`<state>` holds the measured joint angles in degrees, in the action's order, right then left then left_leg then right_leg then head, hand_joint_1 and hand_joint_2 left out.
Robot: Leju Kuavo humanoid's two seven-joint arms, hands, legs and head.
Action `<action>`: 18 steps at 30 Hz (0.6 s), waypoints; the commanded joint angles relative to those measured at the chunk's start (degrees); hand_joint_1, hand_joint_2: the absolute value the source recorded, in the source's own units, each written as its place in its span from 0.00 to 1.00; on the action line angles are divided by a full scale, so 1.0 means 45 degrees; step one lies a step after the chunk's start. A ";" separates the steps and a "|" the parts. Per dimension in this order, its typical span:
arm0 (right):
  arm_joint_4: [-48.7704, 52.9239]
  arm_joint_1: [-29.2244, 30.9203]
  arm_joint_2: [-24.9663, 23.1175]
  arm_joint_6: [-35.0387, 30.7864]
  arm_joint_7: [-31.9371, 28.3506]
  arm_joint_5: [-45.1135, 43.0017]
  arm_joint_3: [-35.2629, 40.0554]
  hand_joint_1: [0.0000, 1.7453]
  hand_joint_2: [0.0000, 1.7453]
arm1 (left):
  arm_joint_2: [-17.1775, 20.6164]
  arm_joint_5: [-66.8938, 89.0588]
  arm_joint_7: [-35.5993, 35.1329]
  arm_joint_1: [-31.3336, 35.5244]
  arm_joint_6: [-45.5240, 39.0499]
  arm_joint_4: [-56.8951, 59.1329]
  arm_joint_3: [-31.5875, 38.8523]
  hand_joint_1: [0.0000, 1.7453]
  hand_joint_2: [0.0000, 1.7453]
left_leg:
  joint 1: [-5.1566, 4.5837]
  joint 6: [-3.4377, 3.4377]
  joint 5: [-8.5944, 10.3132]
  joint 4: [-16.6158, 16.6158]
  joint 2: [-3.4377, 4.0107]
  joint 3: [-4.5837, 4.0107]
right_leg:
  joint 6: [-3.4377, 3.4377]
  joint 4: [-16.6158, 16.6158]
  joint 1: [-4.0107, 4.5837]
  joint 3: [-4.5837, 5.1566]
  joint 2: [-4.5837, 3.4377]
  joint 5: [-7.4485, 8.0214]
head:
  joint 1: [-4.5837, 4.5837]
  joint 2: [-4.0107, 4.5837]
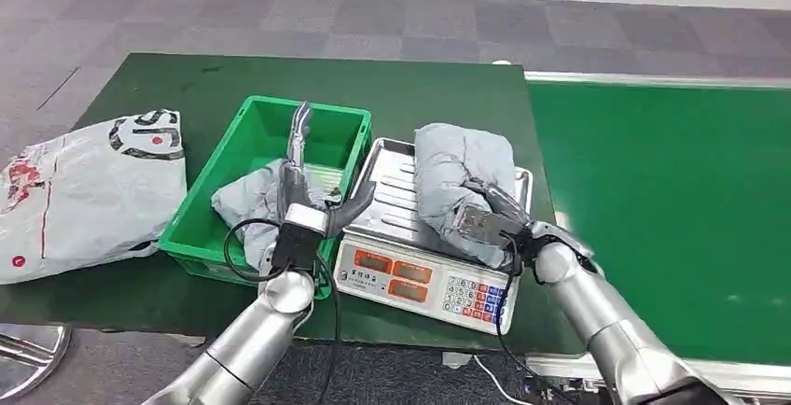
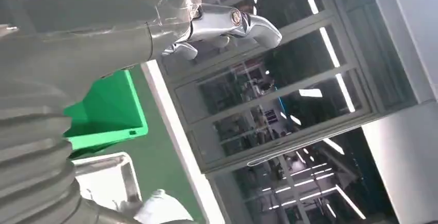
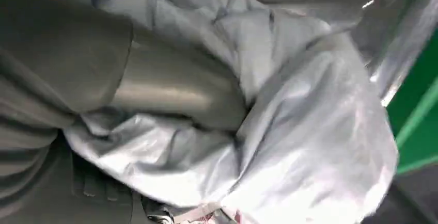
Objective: Moved the parcel from conveyor to table for the left to box.
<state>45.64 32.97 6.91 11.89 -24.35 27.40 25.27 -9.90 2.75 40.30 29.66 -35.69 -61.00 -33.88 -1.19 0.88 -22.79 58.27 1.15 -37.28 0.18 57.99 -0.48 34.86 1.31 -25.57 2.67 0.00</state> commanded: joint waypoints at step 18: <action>0.8430 -0.4273 0.1600 -0.1721 -0.0659 -0.6672 -0.3675 0.00 1.00 | 0.0033 -0.0834 -0.0068 0.0919 0.1350 0.3097 0.1768 0.00 1.00 | 0.0016 -0.0042 0.0018 -0.0015 -0.0098 -0.0052 | -0.0007 -0.0022 0.0008 0.0022 0.0052 0.0009 | 0.0000 0.0000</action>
<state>67.63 24.26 12.08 -1.03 -28.41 4.43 18.94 -9.68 2.12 40.24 30.30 -34.74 -59.21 -31.76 -1.22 0.88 -22.72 58.29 1.00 -37.64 0.18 57.99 -0.49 35.17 1.45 -25.49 2.67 0.00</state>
